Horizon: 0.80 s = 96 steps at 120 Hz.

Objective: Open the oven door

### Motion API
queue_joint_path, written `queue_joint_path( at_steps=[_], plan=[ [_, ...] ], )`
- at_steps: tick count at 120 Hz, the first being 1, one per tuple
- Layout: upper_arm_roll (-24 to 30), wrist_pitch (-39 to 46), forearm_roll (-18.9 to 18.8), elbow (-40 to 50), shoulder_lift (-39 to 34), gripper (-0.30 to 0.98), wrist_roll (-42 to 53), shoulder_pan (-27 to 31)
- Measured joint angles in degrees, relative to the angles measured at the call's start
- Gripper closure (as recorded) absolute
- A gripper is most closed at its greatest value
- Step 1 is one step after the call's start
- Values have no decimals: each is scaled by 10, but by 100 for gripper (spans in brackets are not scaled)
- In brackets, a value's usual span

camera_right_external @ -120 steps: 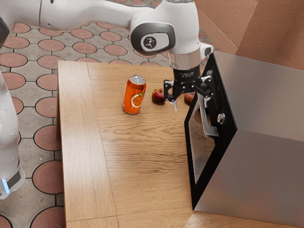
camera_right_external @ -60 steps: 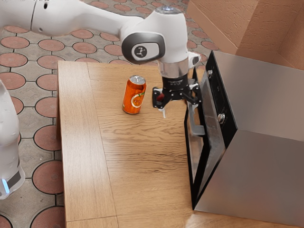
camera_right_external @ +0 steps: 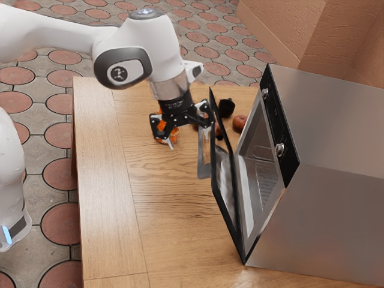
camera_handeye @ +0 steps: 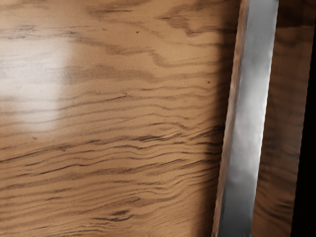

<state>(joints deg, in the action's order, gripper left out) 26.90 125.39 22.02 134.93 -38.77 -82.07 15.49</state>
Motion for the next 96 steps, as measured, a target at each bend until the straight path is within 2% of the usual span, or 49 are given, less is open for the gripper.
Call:
queue_joint_path(
  at_steps=[10, 22, 28, 38, 48, 54, 63, 71, 96],
  plan=[
    [0, 2, 33, 58, -84, 1, 2, 5],
    [1, -12, 85, 144, -254, 1, 4, 34],
    [1, -24, 102, 149, -278, 1, 4, 39],
    [-48, -39, 107, 44, -178, 1, 4, 44],
    [-70, -90, 33, -145, -41, 0, -22, 42],
    [-81, -132, -9, -207, 15, 0, -52, 37],
    [-138, -187, -66, -238, 81, 0, -106, -14],
    [-173, -233, -98, -245, 114, 0, -160, -45],
    [-210, -313, -135, -252, 164, 0, -314, -88]
  ],
)
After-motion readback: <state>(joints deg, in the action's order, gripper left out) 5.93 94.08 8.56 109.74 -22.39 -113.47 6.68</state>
